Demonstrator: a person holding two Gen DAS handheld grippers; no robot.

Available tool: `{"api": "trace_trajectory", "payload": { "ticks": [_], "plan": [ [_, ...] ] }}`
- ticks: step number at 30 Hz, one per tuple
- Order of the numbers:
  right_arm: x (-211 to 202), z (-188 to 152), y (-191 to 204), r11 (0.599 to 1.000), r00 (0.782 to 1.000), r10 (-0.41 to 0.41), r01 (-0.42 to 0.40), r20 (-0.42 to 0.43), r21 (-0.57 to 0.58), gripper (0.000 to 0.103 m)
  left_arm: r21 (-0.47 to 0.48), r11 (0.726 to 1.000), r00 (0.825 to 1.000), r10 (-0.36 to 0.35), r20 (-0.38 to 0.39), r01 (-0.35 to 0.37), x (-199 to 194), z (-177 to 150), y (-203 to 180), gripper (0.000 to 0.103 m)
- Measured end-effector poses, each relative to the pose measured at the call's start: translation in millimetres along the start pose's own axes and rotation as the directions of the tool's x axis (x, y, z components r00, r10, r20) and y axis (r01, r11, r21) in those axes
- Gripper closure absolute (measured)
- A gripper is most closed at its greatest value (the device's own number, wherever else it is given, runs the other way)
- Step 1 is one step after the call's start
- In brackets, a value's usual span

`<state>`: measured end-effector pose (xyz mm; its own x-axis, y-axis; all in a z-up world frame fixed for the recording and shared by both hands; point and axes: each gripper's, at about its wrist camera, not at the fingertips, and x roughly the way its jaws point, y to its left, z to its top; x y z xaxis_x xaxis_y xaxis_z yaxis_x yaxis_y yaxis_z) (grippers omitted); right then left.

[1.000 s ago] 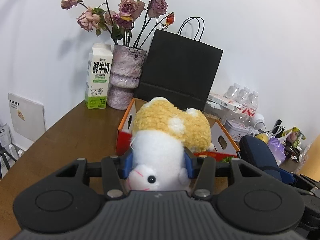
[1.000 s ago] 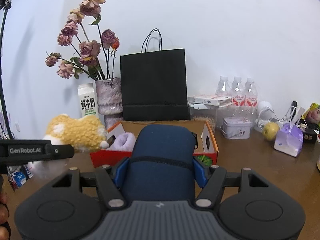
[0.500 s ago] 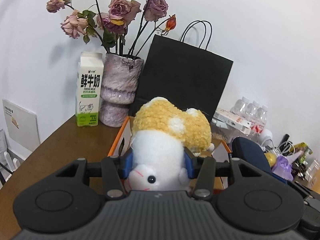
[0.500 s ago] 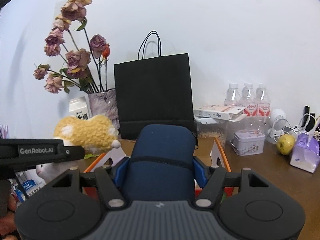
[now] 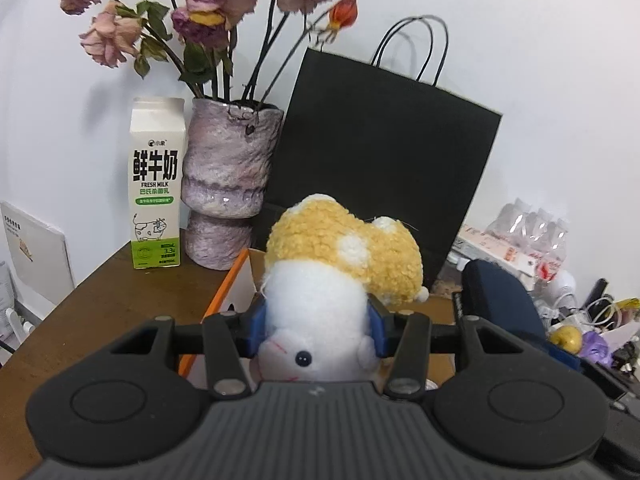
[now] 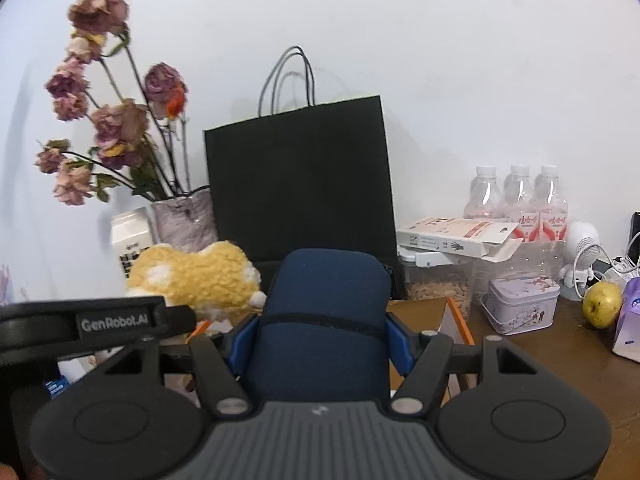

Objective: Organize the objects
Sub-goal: 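Carry the plush sheep and navy pouch with both tools over the red box, then open both tools to drop the plush sheep and pouch into the box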

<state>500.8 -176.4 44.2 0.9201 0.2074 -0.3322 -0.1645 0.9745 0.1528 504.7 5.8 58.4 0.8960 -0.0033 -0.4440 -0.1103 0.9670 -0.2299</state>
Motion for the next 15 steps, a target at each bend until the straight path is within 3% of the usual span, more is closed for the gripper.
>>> {"api": "trace_trajectory", "payload": {
  "ticks": [15],
  "plan": [
    [47.7, -14.6, -32.6, 0.998, 0.999, -0.028, 0.030, -0.044, 0.049, 0.039, 0.053, 0.997, 0.996, 0.052, -0.075, -0.049, 65.8, -4.6, -20.1, 0.053]
  ]
}}
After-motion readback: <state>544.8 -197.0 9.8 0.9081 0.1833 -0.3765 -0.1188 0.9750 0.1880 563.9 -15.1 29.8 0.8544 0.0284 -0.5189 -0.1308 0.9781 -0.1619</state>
